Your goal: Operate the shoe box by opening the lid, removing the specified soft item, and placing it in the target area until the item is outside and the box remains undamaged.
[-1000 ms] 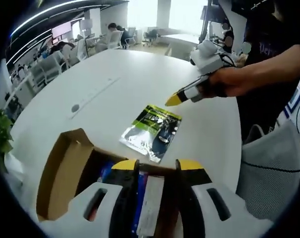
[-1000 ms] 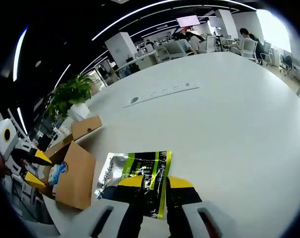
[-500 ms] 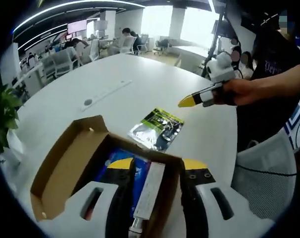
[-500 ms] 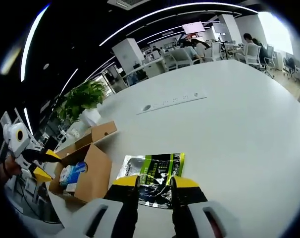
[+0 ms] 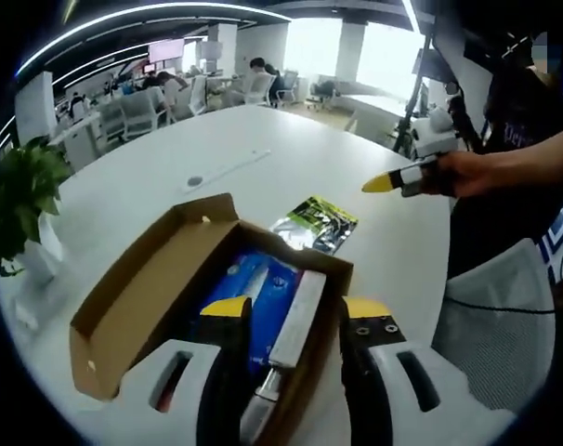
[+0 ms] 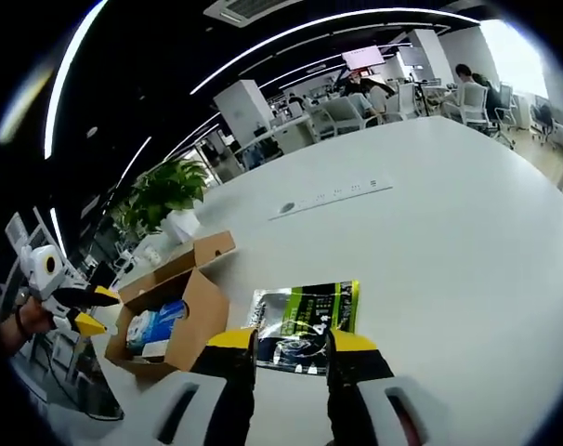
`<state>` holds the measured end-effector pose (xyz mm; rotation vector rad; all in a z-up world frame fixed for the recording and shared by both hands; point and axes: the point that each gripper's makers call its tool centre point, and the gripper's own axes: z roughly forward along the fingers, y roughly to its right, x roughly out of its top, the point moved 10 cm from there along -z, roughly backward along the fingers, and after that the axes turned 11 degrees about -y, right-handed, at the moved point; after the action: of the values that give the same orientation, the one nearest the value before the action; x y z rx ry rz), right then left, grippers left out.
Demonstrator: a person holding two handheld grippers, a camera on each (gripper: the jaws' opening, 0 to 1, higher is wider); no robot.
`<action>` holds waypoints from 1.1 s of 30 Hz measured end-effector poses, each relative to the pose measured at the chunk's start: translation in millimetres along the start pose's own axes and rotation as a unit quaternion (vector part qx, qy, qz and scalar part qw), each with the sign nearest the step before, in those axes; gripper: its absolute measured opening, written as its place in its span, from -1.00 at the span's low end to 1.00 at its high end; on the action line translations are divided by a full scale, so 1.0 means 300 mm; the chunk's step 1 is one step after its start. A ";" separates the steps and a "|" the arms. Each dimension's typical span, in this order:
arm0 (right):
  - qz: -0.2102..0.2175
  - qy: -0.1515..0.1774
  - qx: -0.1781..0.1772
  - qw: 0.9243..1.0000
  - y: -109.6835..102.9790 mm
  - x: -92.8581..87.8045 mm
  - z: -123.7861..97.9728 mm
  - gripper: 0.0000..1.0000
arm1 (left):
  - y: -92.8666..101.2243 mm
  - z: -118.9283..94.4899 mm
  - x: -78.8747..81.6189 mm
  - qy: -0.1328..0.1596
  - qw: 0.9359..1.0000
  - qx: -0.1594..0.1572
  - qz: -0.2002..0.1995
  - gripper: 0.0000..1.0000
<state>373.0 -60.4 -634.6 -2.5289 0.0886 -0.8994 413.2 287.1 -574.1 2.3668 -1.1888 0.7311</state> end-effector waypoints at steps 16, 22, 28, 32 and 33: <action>-0.016 0.033 0.031 0.999 -0.116 -0.048 -0.031 -0.27 | -0.045 -0.099 -0.124 0.024 0.999 0.010 -0.045 -0.18; -0.018 0.035 0.042 0.998 -0.154 -0.091 -0.049 -0.14 | -0.062 -0.120 -0.153 0.032 0.998 0.004 -0.061 -0.09; -0.015 0.046 0.048 0.998 -0.194 -0.127 -0.070 -0.07 | -0.067 -0.128 -0.148 0.040 0.997 -0.002 -0.060 -0.06; -0.014 0.047 0.050 0.998 -0.218 -0.146 -0.071 -0.02 | -0.077 -0.136 -0.142 0.048 0.997 -0.002 -0.060 -0.05; -0.015 0.047 0.050 0.998 -0.221 -0.148 -0.072 -0.02 | -0.080 -0.138 -0.143 0.051 0.997 -0.002 -0.061 -0.04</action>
<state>319.1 -0.4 -616.8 -2.4021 0.0357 -1.0094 399.9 349.7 -570.2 2.3450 -0.9925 0.7963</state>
